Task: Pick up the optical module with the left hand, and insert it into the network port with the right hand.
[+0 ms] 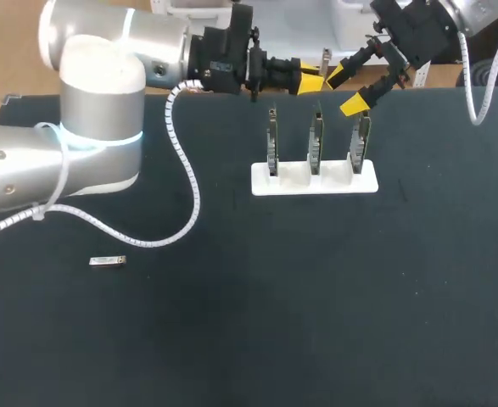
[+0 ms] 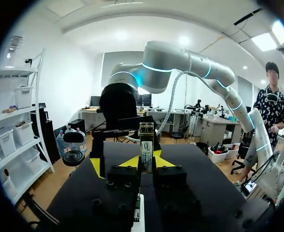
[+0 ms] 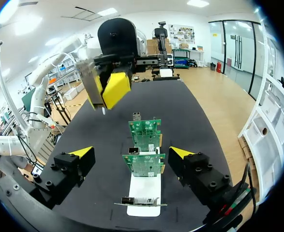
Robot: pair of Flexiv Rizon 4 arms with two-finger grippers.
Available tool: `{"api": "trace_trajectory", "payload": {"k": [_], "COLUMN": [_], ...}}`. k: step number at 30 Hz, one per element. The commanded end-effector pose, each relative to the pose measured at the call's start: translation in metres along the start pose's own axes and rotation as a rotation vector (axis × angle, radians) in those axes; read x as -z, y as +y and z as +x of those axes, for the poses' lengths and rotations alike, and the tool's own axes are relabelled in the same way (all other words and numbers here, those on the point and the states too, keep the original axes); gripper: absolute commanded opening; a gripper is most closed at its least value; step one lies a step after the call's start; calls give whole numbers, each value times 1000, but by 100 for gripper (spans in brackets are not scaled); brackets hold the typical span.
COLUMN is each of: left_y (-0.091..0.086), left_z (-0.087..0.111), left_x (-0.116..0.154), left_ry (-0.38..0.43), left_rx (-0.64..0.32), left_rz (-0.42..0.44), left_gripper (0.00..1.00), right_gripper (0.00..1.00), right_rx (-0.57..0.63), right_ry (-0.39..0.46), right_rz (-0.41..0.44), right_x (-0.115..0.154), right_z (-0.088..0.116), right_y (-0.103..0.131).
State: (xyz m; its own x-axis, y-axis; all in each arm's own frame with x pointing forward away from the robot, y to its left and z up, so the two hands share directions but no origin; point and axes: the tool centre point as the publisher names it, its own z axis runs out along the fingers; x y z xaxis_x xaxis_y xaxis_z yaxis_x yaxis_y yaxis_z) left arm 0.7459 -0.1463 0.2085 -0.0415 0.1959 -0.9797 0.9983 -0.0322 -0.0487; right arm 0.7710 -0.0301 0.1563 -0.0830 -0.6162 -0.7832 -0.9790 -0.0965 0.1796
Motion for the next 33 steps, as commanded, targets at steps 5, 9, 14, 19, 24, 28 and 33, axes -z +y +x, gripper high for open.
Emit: {"api": "trace_trajectory", "payload": {"k": [5,9,14,19,24,28,33], "left_y": [7,7,8,10,14,17,16], "left_z": [-1,-1,9,14,18,16,20], "left_x": [-2,-2,4,-9,-25,-32,-30], "left_ry": [6,6,9,-8,-44,-50,-52], "left_rx": [2,2,39,59,83,63,64], "left_rz": [15,15,-22,-26,2,25,26], "left_gripper": [0,0,0,0,0,0,0], "right_gripper": [100,100,100,100,100,100,100], "right_rx": [0,0,0,0,0,0,0], "right_ry": [0,0,0,0,0,0,0], "right_rz": [2,2,2,2,2,2,2], "right_x": [0,0,0,0,0,0,0], "right_z": [0,0,0,0,0,0,0], "right_y": [1,1,1,1,1,1,1]}}
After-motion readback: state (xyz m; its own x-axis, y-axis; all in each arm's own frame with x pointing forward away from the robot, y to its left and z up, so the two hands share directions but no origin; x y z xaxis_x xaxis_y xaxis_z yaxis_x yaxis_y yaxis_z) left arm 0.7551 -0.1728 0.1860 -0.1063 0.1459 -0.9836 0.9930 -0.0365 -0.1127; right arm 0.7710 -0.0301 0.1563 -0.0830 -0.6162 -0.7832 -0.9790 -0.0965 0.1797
